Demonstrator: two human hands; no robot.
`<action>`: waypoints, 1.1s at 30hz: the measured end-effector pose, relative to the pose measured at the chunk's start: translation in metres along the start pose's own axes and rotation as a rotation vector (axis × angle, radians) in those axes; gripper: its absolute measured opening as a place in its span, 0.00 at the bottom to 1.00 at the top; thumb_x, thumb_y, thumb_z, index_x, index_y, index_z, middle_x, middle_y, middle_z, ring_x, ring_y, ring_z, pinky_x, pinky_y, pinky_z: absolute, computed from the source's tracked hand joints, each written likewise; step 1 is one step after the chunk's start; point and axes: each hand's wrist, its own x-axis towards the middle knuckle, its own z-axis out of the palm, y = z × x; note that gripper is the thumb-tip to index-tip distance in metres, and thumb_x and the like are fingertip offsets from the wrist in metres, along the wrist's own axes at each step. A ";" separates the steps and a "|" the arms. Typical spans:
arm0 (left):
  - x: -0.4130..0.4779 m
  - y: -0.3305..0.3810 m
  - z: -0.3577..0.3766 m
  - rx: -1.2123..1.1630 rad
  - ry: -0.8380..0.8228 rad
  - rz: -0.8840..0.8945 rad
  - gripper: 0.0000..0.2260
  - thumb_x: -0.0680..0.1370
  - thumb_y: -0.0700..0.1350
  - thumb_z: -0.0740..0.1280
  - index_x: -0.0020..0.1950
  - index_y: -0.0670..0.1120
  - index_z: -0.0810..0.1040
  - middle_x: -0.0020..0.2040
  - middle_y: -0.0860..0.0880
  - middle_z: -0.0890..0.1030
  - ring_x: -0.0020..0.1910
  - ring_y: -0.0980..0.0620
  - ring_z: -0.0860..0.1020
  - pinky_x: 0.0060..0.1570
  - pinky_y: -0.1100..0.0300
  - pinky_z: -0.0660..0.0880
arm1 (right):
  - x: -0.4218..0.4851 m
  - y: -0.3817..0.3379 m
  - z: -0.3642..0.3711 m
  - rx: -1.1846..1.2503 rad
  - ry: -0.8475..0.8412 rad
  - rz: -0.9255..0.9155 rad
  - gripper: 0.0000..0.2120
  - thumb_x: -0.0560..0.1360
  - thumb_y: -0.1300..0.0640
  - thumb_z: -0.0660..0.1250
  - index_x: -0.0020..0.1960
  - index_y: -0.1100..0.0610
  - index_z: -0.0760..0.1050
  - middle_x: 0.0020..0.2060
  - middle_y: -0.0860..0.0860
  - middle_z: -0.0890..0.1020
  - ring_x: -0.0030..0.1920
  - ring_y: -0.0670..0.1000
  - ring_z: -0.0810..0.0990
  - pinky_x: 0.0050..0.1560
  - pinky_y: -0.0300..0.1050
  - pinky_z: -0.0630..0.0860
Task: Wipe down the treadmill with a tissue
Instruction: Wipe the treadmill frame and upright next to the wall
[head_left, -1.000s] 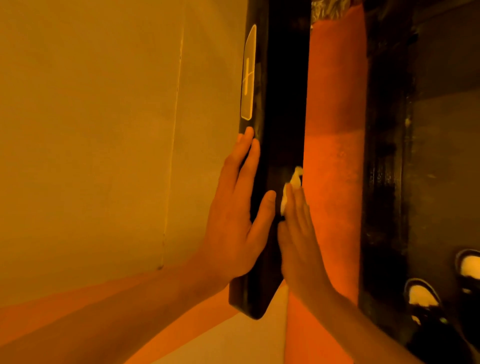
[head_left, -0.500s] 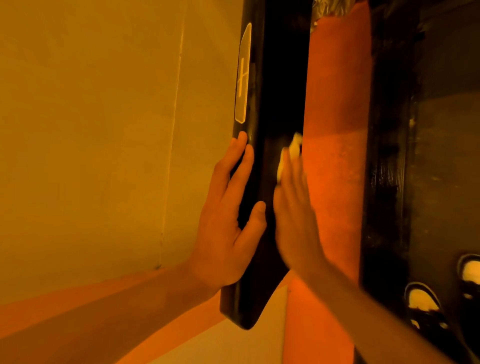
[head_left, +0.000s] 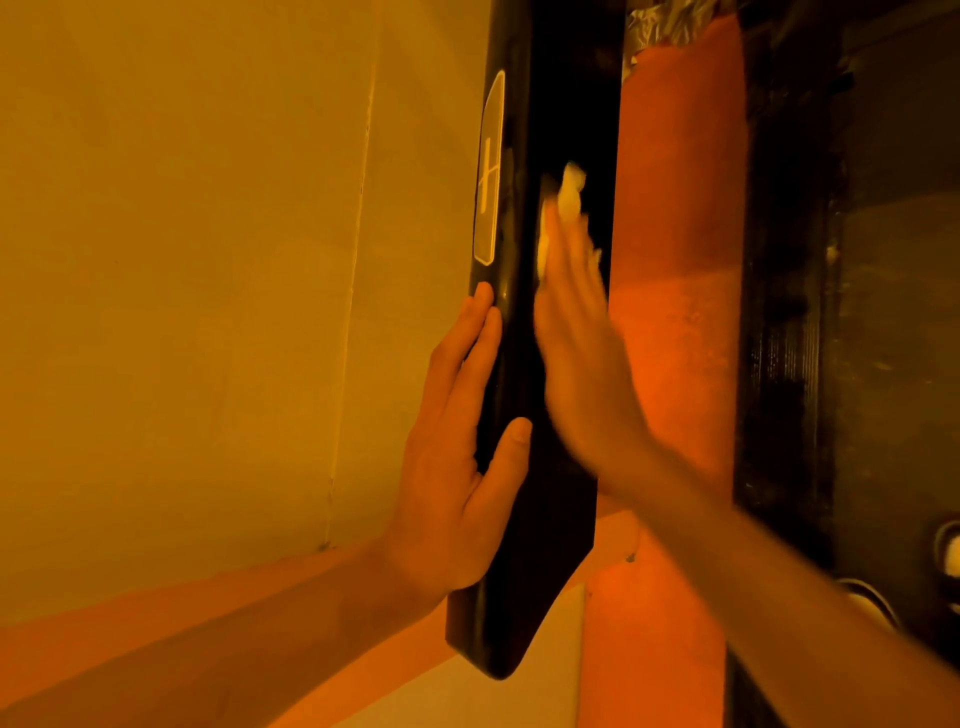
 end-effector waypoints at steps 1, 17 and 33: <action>0.000 0.000 0.000 -0.003 -0.004 0.002 0.27 0.84 0.44 0.57 0.79 0.31 0.60 0.82 0.38 0.59 0.82 0.44 0.58 0.79 0.53 0.59 | -0.043 -0.007 0.007 0.017 -0.017 -0.010 0.26 0.88 0.54 0.45 0.84 0.51 0.42 0.84 0.49 0.40 0.84 0.54 0.41 0.83 0.60 0.43; -0.002 -0.003 0.001 -0.055 -0.022 0.016 0.30 0.88 0.53 0.48 0.80 0.30 0.58 0.83 0.38 0.56 0.83 0.45 0.55 0.80 0.52 0.56 | -0.055 -0.023 0.007 0.005 -0.052 -0.019 0.26 0.88 0.55 0.48 0.84 0.53 0.46 0.84 0.50 0.42 0.84 0.53 0.42 0.83 0.54 0.43; -0.003 -0.008 0.001 -0.039 -0.027 0.002 0.25 0.85 0.43 0.51 0.81 0.34 0.58 0.84 0.42 0.56 0.83 0.47 0.55 0.81 0.51 0.56 | -0.066 -0.024 0.009 0.021 -0.051 0.006 0.25 0.88 0.49 0.42 0.84 0.51 0.46 0.83 0.46 0.41 0.84 0.54 0.42 0.83 0.50 0.41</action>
